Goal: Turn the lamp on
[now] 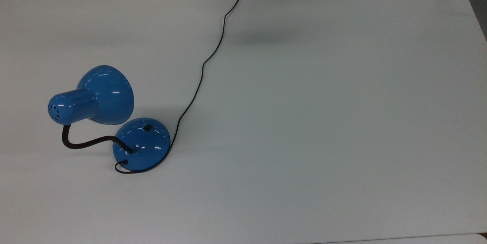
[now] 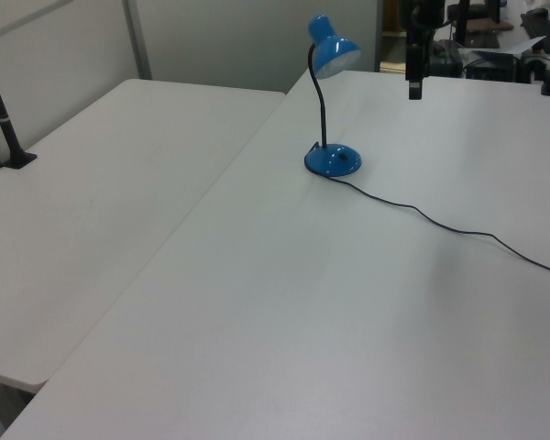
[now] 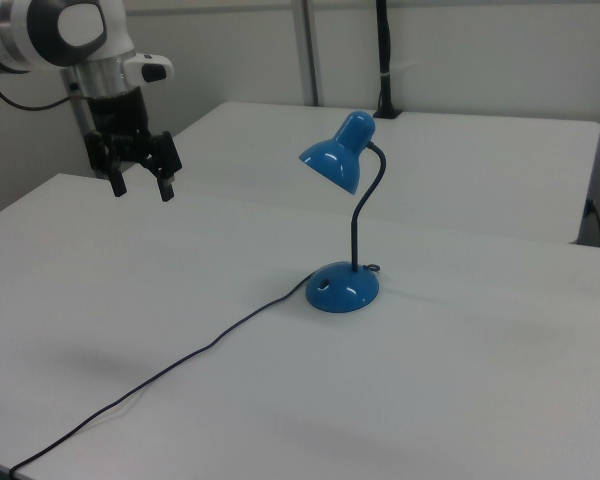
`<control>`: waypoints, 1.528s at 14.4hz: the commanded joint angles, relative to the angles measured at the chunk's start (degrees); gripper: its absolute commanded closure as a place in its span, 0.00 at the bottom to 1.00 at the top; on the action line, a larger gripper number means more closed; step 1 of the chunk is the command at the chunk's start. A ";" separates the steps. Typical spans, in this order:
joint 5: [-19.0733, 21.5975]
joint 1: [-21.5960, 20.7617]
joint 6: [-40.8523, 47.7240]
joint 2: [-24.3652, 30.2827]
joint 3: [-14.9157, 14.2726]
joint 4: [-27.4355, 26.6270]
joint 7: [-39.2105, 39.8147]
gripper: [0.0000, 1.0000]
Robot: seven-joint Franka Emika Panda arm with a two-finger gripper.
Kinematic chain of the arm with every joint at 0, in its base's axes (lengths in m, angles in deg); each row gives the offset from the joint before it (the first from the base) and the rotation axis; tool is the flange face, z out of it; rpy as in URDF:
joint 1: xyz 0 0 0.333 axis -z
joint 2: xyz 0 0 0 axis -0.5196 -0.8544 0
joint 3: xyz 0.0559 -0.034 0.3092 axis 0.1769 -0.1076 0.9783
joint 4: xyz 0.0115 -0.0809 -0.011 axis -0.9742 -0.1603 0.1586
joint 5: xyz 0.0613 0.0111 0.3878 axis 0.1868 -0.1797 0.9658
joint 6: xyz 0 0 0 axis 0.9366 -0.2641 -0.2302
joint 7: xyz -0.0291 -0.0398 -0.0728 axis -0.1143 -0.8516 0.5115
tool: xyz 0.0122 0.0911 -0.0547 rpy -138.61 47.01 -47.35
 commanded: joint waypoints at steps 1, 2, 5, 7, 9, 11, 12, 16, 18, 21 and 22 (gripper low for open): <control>-0.61 -0.24 1.45 -0.13 -0.43 0.79 -1.12 0.00; -0.61 -0.24 1.46 -0.13 -0.43 0.79 -1.04 0.00; -0.61 -0.24 1.54 -0.13 -0.52 0.79 -1.03 0.00; -0.61 -0.24 1.54 -0.05 -0.61 0.79 -0.95 0.00; -0.61 -0.24 1.54 0.04 -0.61 0.80 -0.95 0.00; -0.61 -0.24 1.63 -0.04 -0.61 0.79 -0.68 0.00; -0.61 -0.24 1.63 -0.05 -0.61 0.79 -0.68 0.00; -0.61 -0.24 1.63 -0.05 -0.61 0.79 -0.33 0.21; -0.61 -0.24 1.54 -0.13 -0.61 0.79 -0.16 0.60; -0.61 -0.24 1.54 -0.13 -0.70 0.79 -0.07 1.00; -0.61 -0.24 1.54 -0.13 -0.70 0.79 -0.07 1.00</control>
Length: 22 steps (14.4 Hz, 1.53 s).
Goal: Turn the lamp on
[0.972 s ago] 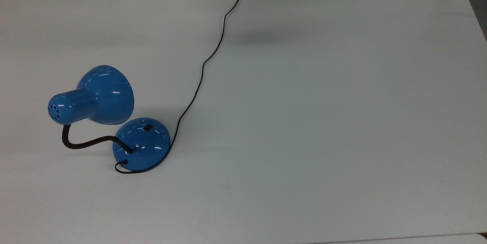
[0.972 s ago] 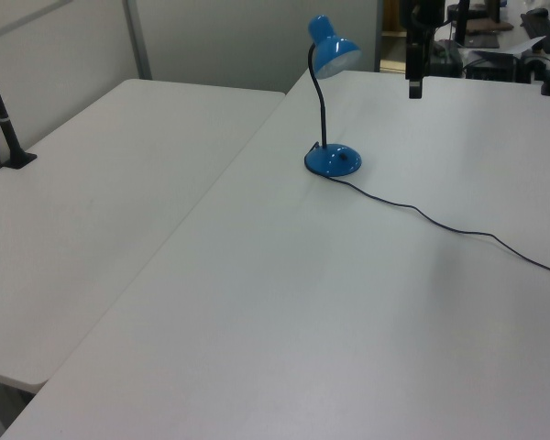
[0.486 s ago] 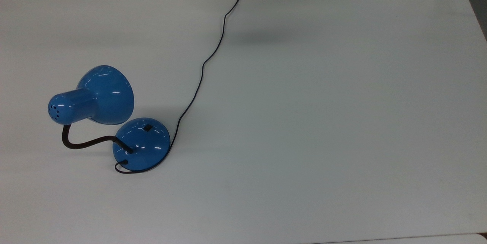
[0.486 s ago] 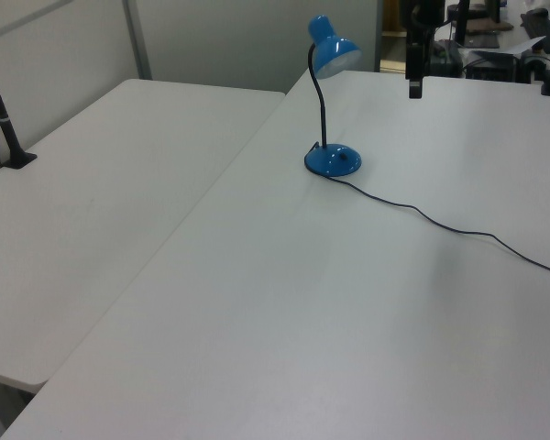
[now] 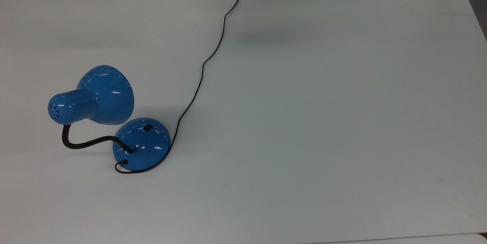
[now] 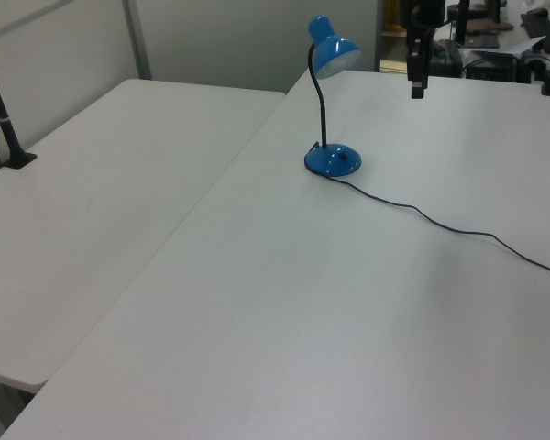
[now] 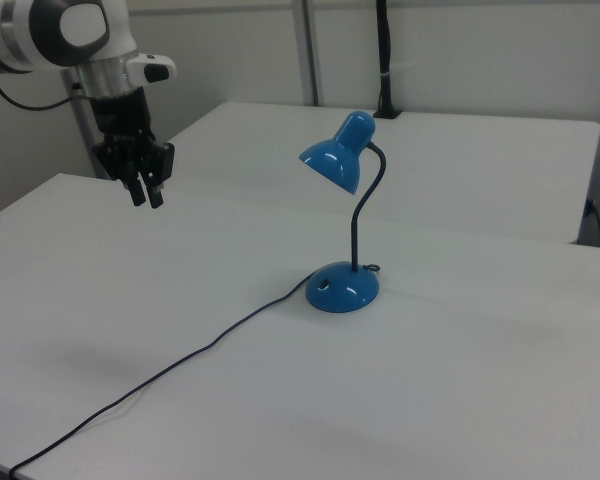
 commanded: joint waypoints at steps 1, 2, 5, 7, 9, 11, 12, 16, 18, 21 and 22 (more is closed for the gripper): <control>-0.61 -0.43 1.54 -0.05 -0.41 0.79 -0.12 1.00; -0.61 -0.43 1.54 -0.05 -0.41 0.79 -0.12 1.00; -0.61 -0.34 1.54 -0.13 -0.41 0.79 -0.12 1.00; -0.61 -0.34 0.93 -0.22 -0.41 0.79 -0.65 1.00; -0.43 -0.34 0.32 -0.31 -0.59 0.79 -1.53 1.00; -0.17 -0.08 -2.13 -0.49 -0.68 0.79 -5.90 1.00; -0.17 0.45 -3.80 -0.57 -0.59 0.79 -9.58 1.00; -0.17 2.29 -11.61 -2.24 -0.68 0.53 -23.38 1.00; -0.34 3.17 -15.32 -2.68 -0.68 0.44 -29.81 1.00; -0.52 3.44 -18.92 -3.74 -0.68 -0.08 -33.86 1.00; -0.78 3.62 -21.46 -3.83 -0.68 -1.65 -35.79 1.00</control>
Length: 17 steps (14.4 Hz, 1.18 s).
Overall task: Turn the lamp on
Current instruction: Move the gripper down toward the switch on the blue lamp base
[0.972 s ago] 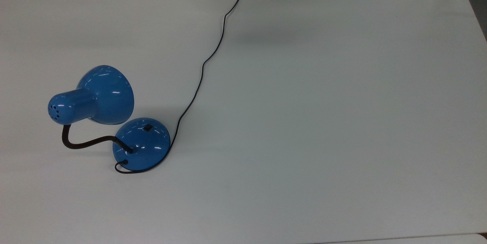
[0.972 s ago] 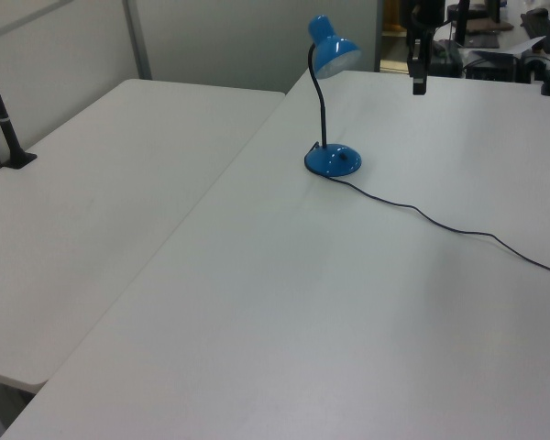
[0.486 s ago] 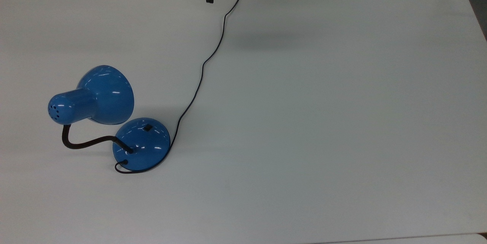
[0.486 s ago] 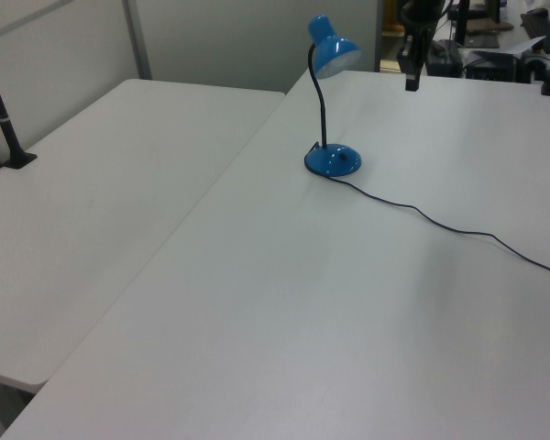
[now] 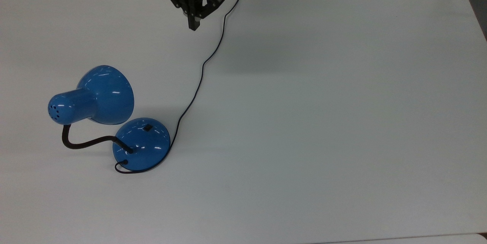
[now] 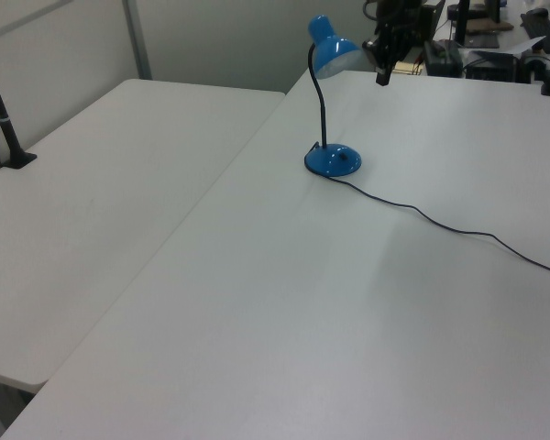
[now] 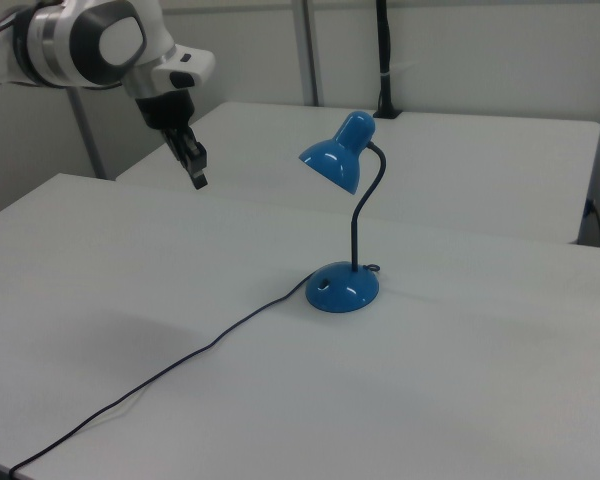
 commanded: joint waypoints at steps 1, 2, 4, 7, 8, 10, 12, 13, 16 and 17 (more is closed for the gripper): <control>-0.86 0.26 -8.06 -0.39 -0.09 -3.64 -7.43 1.00; -1.65 0.44 -11.14 -0.39 -0.09 -5.23 -9.01 1.00; -4.63 0.70 -16.24 -0.39 -0.09 -8.92 -13.05 1.00; -10.07 1.05 -26.08 -0.56 -0.09 -15.77 -20.42 1.00; -12.44 1.32 -29.16 -1.08 -0.09 -17.27 -23.67 1.00; -18.50 2.37 -32.26 -3.54 -0.09 -18.08 -29.74 1.00; -24.48 2.63 -34.45 -6.61 -0.09 -17.90 -33.62 1.00; -26.51 3.51 -36.12 -7.67 -0.09 -17.99 -34.94 1.00; -30.03 4.92 -39.37 -10.22 -0.09 -17.73 -35.74 1.00; -32.57 5.27 -40.69 -11.01 -0.09 -17.64 -35.74 1.00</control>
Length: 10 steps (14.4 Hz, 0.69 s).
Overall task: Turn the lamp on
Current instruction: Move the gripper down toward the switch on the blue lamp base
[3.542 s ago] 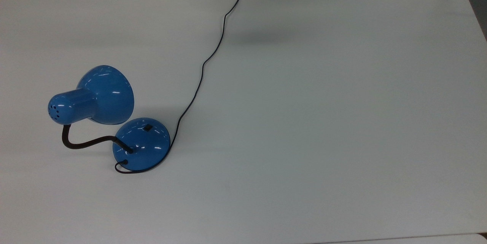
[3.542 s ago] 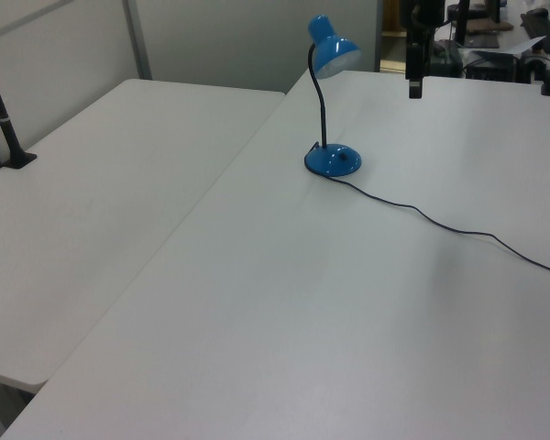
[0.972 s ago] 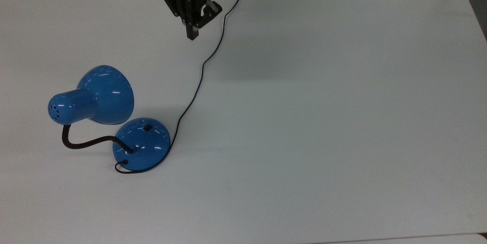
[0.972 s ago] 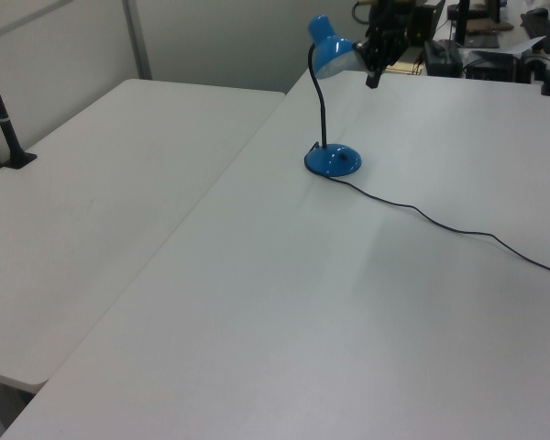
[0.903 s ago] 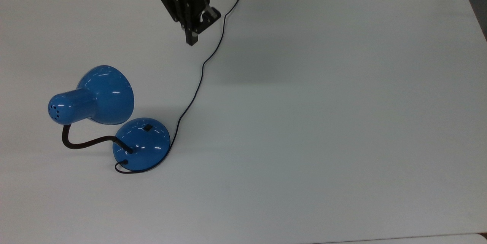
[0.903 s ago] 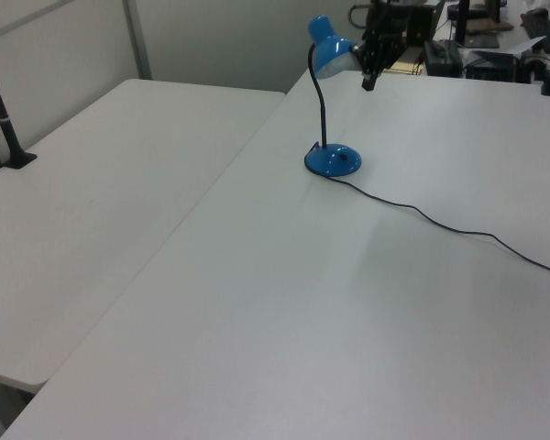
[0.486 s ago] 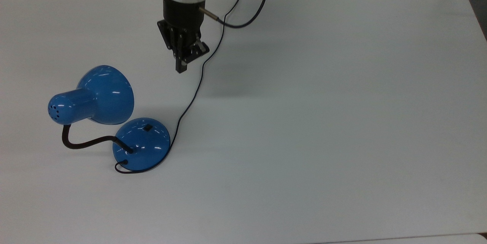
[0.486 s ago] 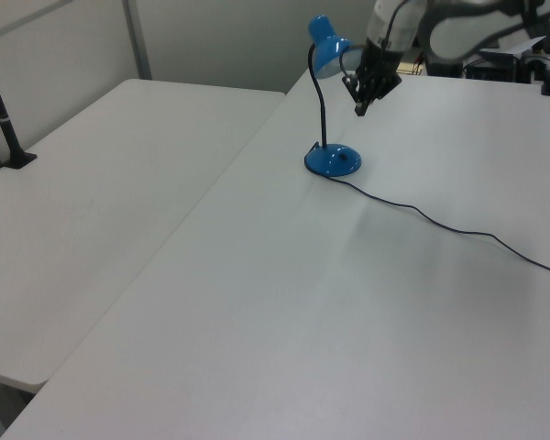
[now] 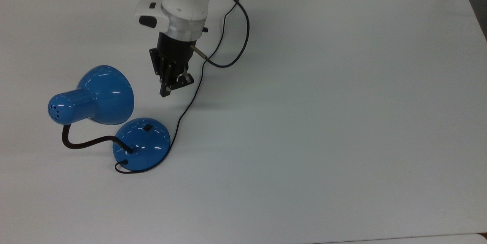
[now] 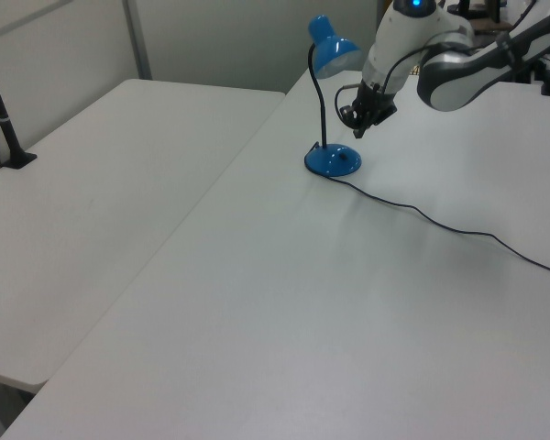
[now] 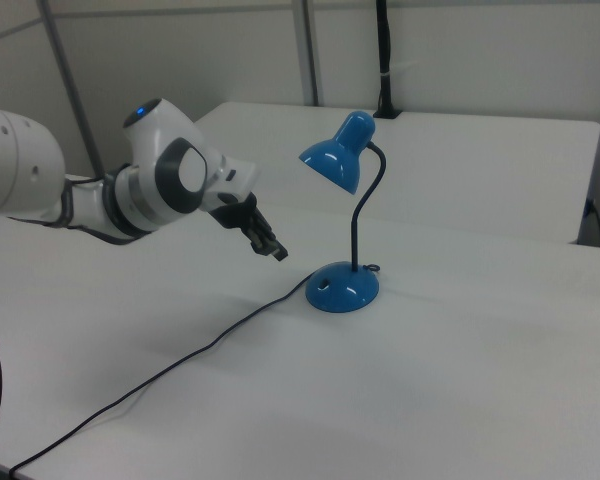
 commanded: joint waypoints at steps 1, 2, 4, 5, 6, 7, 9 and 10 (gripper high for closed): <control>-7.57 1.76 -5.23 -2.49 -0.04 -0.09 -1.48 1.00; -9.33 2.46 -6.46 -3.10 -0.04 0.00 -1.48 1.00; -10.75 3.87 -9.54 -4.07 -0.04 0.09 -1.22 1.00; -11.45 4.31 -10.59 -4.60 -0.04 0.18 -1.04 1.00; -13.02 4.58 -11.21 -5.30 -0.04 0.44 -0.95 1.00; -14.87 5.01 -11.83 -6.18 -0.04 1.14 -0.95 1.00; -17.08 5.89 -13.84 -7.58 -0.04 1.93 -0.95 1.00; -17.34 6.42 -14.90 -8.11 -0.04 2.20 -0.95 1.00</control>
